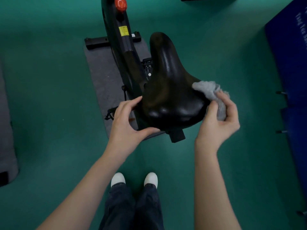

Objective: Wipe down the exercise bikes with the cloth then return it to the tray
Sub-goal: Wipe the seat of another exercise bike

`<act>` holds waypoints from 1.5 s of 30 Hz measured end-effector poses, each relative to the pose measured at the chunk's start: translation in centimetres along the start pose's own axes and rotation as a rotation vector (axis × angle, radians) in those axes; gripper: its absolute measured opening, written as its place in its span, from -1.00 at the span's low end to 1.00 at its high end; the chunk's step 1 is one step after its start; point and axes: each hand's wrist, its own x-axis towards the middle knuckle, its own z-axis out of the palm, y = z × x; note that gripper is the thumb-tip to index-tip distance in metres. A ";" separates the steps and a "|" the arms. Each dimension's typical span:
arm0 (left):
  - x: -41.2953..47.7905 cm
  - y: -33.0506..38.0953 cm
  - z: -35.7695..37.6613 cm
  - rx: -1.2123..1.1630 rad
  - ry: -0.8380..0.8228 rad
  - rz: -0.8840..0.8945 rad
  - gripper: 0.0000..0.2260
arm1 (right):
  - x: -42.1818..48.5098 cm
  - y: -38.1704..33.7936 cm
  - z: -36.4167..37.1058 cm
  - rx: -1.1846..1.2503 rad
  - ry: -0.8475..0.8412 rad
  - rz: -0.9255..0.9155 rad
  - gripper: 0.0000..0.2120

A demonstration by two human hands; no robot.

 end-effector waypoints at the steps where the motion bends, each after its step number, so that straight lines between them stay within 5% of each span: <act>1: 0.0 0.2 0.0 -0.004 0.003 0.002 -0.25 | -1.4 0.0 -0.4 -0.047 -0.019 -0.090 -0.78; 4: 0.0 0.4 0.2 -0.015 0.013 0.018 -0.26 | -6.4 0.3 -0.9 -0.184 -0.101 -0.334 -0.81; 8: -0.1 0.4 0.2 -0.034 0.024 0.037 -0.28 | -10.8 0.2 -1.0 -0.246 -0.234 -0.442 -0.85; 15: -0.4 0.0 0.7 -0.046 -0.003 -0.094 -0.17 | -4.9 -1.8 -1.7 -0.288 -0.339 -0.493 -0.80; 24: -1.2 0.3 1.1 -0.177 0.021 -0.222 -0.16 | -1.4 -4.8 0.1 -0.310 -0.760 -0.687 -0.80; 35: -2.8 1.0 3.4 -0.263 0.268 -0.410 -0.33 | 3.7 -6.0 12.3 -0.840 -1.733 -1.105 -0.75; 42: -5.0 4.0 7.7 -0.360 0.627 -0.531 -0.60 | 1.3 -6.3 13.6 -0.741 -2.208 -1.000 -0.76; 45: -5.0 4.8 11.0 -0.372 0.716 -0.565 -0.50 | 1.2 -6.7 14.3 -0.704 -2.403 -1.059 -0.76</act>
